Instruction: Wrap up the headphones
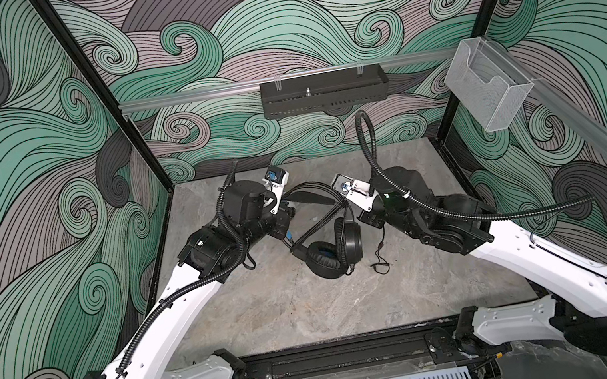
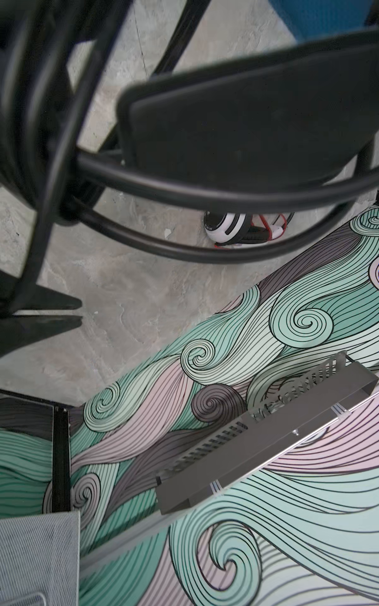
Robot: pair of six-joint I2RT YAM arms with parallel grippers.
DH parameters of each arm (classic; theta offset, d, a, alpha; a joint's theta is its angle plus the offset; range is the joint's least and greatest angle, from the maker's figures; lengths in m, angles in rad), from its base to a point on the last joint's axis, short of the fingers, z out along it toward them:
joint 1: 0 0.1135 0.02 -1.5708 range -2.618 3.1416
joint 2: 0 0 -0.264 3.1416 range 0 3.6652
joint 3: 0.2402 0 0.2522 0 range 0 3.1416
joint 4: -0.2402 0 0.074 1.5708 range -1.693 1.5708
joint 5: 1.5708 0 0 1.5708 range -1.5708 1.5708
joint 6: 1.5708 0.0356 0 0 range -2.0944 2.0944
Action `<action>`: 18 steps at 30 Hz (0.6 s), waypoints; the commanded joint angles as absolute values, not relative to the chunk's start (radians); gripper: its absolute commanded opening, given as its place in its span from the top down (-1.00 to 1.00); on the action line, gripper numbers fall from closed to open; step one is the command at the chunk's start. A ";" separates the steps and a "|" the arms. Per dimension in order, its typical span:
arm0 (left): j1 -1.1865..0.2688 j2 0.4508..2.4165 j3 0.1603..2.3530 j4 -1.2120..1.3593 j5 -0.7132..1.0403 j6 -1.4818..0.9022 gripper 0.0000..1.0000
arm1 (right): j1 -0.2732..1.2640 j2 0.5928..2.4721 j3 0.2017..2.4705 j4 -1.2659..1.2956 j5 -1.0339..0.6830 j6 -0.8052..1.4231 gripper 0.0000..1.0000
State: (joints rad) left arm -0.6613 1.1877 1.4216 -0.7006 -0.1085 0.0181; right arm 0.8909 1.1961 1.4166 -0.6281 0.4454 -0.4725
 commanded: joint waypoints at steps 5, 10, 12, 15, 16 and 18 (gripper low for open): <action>-0.653 1.188 1.560 -0.707 -0.001 -0.023 1.00 | 0.839 1.086 1.277 -0.455 0.305 -0.409 0.68; -0.653 1.196 1.598 -0.706 0.032 -0.041 1.00 | 0.802 1.081 1.236 -0.409 0.231 -0.361 0.67; -0.653 1.197 1.609 -0.701 0.048 -0.058 1.00 | 0.776 1.067 1.202 -0.372 0.176 -0.319 0.66; -0.653 1.202 1.630 -0.697 0.066 -0.089 1.00 | 0.733 1.035 1.147 -0.300 0.110 -0.237 0.61; -0.652 1.206 1.641 -0.699 0.072 -0.104 1.00 | 0.711 1.022 1.132 -0.279 0.076 -0.200 0.59; -0.647 1.217 1.665 -0.701 0.089 -0.147 1.00 | 0.673 0.999 1.097 -0.235 0.002 -0.146 0.51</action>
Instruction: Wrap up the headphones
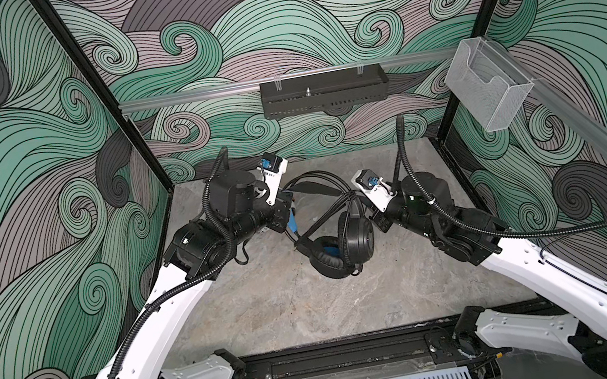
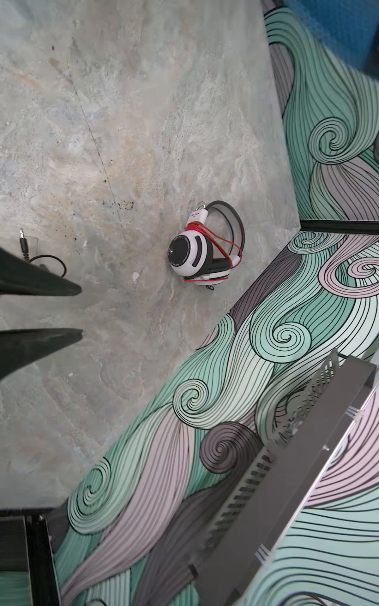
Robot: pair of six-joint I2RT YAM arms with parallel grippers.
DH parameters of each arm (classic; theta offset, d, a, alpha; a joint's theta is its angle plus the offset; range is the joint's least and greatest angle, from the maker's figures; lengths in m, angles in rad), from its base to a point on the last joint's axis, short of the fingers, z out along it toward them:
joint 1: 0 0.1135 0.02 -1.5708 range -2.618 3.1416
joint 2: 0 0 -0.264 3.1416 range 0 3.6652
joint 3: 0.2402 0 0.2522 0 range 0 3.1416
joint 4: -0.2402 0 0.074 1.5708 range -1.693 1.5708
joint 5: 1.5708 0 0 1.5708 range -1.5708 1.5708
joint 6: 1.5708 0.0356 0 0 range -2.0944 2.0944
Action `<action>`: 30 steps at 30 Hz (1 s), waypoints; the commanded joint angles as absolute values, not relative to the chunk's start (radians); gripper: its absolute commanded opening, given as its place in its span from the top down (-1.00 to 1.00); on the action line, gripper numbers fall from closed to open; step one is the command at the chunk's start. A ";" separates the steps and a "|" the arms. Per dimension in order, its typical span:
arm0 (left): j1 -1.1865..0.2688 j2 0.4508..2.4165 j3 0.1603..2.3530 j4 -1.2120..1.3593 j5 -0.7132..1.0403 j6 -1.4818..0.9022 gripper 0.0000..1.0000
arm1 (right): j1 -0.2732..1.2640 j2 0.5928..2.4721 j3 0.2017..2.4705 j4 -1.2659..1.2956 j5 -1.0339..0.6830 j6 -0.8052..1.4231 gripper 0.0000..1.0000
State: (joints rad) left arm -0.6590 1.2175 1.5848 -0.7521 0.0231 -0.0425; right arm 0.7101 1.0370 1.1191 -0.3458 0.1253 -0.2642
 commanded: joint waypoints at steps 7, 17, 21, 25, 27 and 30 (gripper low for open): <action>-0.645 1.273 1.788 -0.748 0.108 -0.274 1.00 | 0.605 0.986 1.052 -0.157 -0.187 -0.036 0.34; -0.643 1.270 1.829 -0.692 0.168 -0.404 1.00 | 0.527 1.017 0.992 -0.029 -0.313 0.112 0.33; -0.640 1.266 1.833 -0.665 0.183 -0.442 1.00 | 0.505 1.023 0.947 0.007 -0.347 0.148 0.34; -0.638 1.263 1.840 -0.649 0.187 -0.462 1.00 | 0.499 1.023 0.912 0.024 -0.366 0.168 0.36; -0.635 1.264 1.842 -0.645 0.190 -0.467 1.00 | 0.497 1.023 0.889 0.042 -0.378 0.183 0.36; -0.634 1.264 1.844 -0.641 0.196 -0.474 1.00 | 0.494 1.033 0.872 0.053 -0.394 0.193 0.37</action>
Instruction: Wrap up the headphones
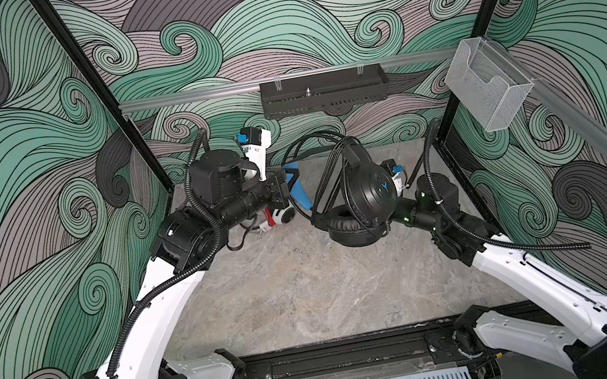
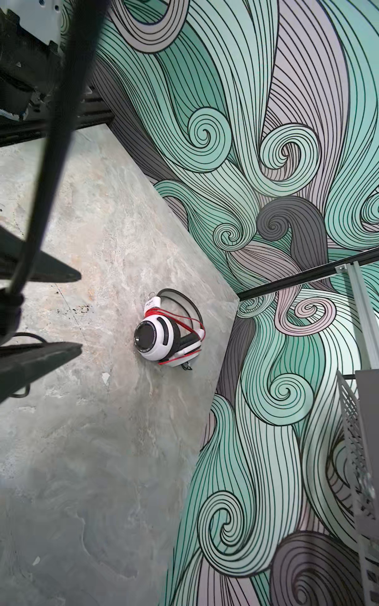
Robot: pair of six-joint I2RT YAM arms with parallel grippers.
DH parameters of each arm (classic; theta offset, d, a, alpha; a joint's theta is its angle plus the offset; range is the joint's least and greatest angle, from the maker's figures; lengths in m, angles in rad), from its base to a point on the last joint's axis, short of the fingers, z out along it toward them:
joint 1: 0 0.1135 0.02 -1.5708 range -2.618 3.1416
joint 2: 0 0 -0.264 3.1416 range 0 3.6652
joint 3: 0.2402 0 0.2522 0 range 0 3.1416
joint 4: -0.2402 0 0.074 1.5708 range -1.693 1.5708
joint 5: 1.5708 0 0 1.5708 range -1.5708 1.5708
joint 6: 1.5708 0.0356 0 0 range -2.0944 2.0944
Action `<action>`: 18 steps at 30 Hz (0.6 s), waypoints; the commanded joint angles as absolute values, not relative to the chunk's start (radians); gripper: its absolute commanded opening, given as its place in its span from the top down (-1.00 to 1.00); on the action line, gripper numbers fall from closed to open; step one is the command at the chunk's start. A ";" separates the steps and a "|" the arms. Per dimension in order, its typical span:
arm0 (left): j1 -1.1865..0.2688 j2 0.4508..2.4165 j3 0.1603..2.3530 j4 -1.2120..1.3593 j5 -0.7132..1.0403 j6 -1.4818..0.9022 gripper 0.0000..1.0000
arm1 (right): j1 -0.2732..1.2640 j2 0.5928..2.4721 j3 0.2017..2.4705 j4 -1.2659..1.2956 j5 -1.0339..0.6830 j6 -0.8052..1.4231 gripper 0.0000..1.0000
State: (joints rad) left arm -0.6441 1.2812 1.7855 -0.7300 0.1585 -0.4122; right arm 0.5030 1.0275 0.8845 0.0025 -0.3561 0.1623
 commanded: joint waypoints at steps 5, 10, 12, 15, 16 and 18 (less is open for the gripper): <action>-0.630 1.259 1.839 -0.630 0.204 -0.488 1.00 | 0.495 1.063 0.853 0.082 -0.416 0.209 0.29; -0.623 1.255 1.823 -0.615 0.212 -0.499 1.00 | 0.495 1.099 0.826 0.136 -0.451 0.235 0.21; -0.621 1.251 1.819 -0.604 0.219 -0.508 1.00 | 0.495 1.111 0.822 0.137 -0.456 0.235 0.21; -0.618 1.251 1.819 -0.601 0.221 -0.512 1.00 | 0.494 1.116 0.807 0.147 -0.456 0.242 0.21; -0.617 1.248 1.819 -0.598 0.221 -0.514 1.00 | 0.495 1.117 0.805 0.149 -0.456 0.244 0.21; -0.614 1.246 1.819 -0.589 0.226 -0.519 1.00 | 0.496 1.120 0.796 0.152 -0.459 0.245 0.21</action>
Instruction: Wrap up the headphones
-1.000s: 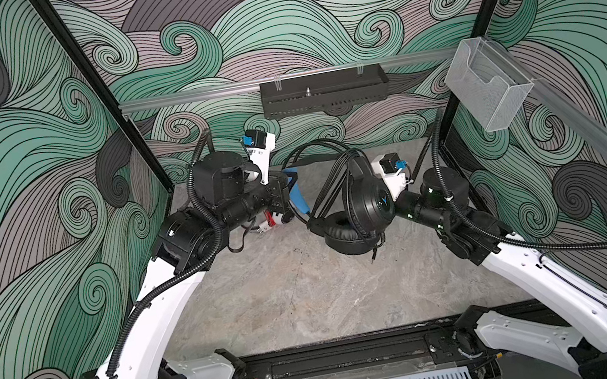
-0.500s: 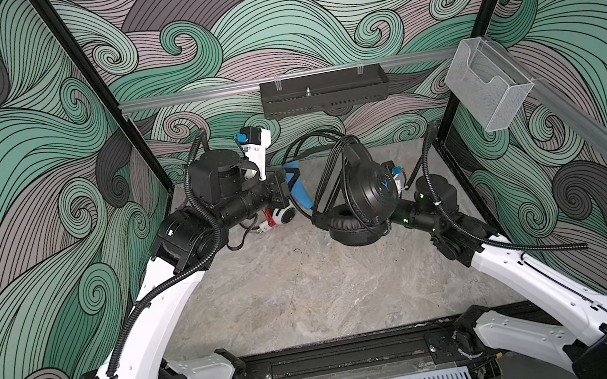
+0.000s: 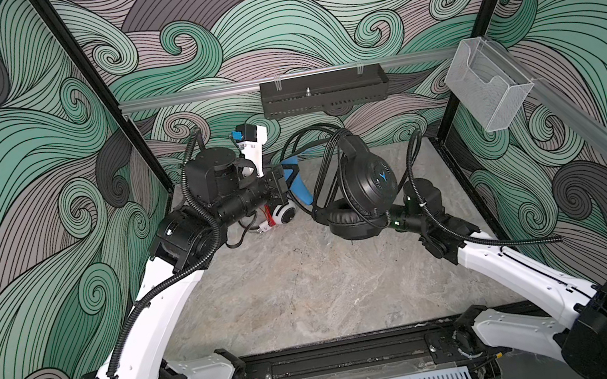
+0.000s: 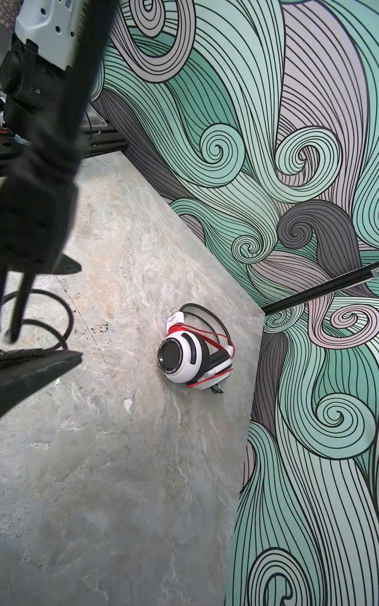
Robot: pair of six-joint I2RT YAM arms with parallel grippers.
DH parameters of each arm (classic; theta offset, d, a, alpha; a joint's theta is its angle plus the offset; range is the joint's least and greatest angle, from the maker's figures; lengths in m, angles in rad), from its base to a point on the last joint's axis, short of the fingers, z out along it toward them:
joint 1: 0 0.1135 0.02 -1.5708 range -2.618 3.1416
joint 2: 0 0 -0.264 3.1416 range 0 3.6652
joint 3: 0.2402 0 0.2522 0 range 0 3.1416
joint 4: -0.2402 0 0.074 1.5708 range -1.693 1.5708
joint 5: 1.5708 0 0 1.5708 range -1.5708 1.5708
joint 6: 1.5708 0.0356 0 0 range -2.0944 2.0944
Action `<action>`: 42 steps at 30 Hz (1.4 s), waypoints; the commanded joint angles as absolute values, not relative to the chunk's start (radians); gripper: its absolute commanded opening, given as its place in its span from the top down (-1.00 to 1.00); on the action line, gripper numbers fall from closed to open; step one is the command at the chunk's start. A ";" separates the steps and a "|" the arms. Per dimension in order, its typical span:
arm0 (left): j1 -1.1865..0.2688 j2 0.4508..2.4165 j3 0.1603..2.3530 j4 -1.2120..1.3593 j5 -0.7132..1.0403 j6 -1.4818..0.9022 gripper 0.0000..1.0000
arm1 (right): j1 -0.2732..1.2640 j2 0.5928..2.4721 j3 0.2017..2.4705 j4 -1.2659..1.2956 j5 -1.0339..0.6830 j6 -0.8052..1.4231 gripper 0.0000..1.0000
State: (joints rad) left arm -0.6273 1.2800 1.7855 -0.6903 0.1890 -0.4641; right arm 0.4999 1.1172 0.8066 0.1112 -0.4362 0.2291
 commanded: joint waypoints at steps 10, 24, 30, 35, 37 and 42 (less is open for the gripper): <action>-0.608 1.245 1.809 -0.572 0.249 -0.541 1.00 | 0.495 1.153 0.812 0.193 -0.463 0.280 0.21; -0.597 1.241 1.773 -0.512 0.304 -0.601 1.00 | 0.495 1.224 0.841 0.258 -0.462 0.323 0.21; -0.595 1.242 1.761 -0.482 0.321 -0.630 1.00 | 0.495 1.274 0.867 0.278 -0.471 0.339 0.23; -0.595 1.241 1.750 -0.470 0.328 -0.645 1.00 | 0.495 1.285 0.869 0.281 -0.451 0.342 0.25; -0.596 1.241 1.745 -0.468 0.328 -0.646 1.00 | 0.495 1.287 0.878 0.274 -0.441 0.341 0.26; -0.594 1.241 1.740 -0.460 0.334 -0.652 1.00 | 0.494 1.287 0.899 0.261 -0.422 0.339 0.26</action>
State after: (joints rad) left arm -0.6022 1.2724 1.7218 -0.5568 0.3008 -0.5995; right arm 0.4999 1.2892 0.8654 0.2428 -0.4446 0.3336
